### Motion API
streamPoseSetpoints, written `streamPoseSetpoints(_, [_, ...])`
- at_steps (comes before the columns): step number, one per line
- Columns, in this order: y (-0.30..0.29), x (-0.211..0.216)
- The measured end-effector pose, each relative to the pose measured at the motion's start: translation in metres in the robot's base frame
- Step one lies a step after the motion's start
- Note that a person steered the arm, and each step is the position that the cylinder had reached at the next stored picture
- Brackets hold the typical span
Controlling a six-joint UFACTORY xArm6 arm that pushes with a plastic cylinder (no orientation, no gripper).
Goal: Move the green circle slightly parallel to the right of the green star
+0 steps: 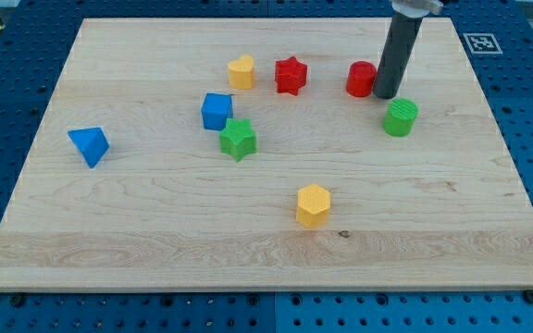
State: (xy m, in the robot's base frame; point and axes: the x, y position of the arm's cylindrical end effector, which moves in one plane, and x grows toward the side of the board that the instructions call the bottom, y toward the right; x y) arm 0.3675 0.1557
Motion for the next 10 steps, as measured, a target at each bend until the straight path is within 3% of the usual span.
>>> streamPoseSetpoints(2, [0.002,0.009])
streamPoseSetpoints(5, [0.045,-0.017])
streamPoseSetpoints(7, [0.035,-0.017])
streamPoseSetpoints(10, [-0.005,0.038])
